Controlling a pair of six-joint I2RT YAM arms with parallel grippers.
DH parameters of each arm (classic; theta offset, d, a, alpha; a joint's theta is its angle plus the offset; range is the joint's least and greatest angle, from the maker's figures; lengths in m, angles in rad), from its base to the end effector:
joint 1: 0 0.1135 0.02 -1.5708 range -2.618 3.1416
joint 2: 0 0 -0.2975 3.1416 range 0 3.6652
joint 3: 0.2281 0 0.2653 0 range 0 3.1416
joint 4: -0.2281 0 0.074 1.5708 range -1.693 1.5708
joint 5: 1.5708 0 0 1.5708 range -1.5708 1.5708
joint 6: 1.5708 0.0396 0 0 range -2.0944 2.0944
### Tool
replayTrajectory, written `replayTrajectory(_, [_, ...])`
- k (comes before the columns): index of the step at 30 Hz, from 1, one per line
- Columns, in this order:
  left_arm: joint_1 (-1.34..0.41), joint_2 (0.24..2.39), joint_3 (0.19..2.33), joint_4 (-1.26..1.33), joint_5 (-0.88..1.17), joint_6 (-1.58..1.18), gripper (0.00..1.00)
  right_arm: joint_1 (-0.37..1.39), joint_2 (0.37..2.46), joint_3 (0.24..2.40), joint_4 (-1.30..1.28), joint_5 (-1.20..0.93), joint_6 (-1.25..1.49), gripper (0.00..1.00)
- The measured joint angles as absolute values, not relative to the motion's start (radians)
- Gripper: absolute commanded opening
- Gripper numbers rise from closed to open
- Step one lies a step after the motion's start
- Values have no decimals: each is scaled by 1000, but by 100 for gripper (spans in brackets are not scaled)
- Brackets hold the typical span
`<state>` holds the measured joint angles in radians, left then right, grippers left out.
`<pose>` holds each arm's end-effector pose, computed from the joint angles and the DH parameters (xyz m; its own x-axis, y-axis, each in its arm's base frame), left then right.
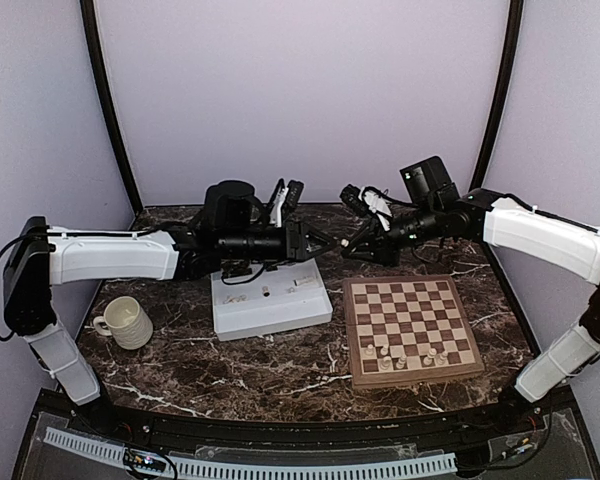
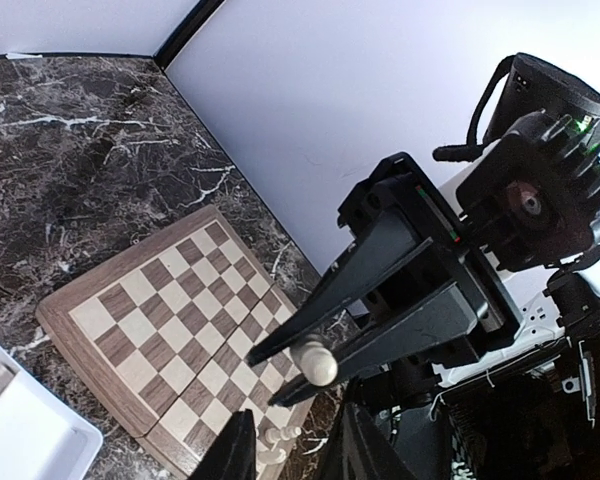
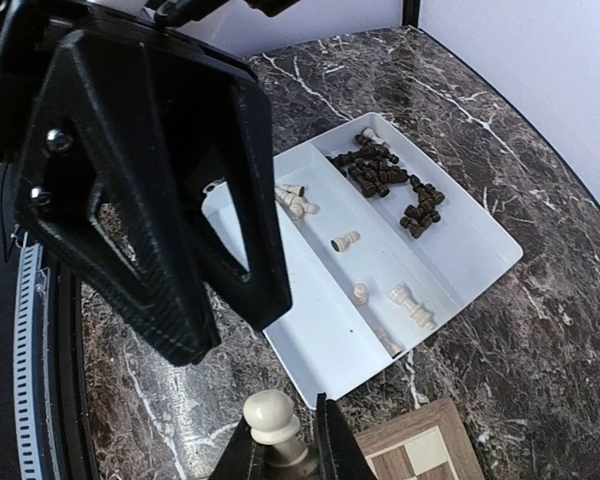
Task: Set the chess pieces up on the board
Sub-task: Pass from the right arm to the left
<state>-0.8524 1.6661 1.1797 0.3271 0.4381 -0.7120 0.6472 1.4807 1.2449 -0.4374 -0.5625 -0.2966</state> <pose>0.2594 -0.3222 0.3245 -0.7046 -0.0930 -0.7035 0.6566 0.2905 -0.6960 0.2606 0.2234 0.3407 -0.2294 -0.4833 -0.8449 -0.9513 0.2951 0.0895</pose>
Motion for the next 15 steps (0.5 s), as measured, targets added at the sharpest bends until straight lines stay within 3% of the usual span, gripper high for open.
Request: replayTrajectory(15, [-857, 1782, 1271, 371, 465, -828, 30, 648, 1480, 1245, -436, -475, -306, 2])
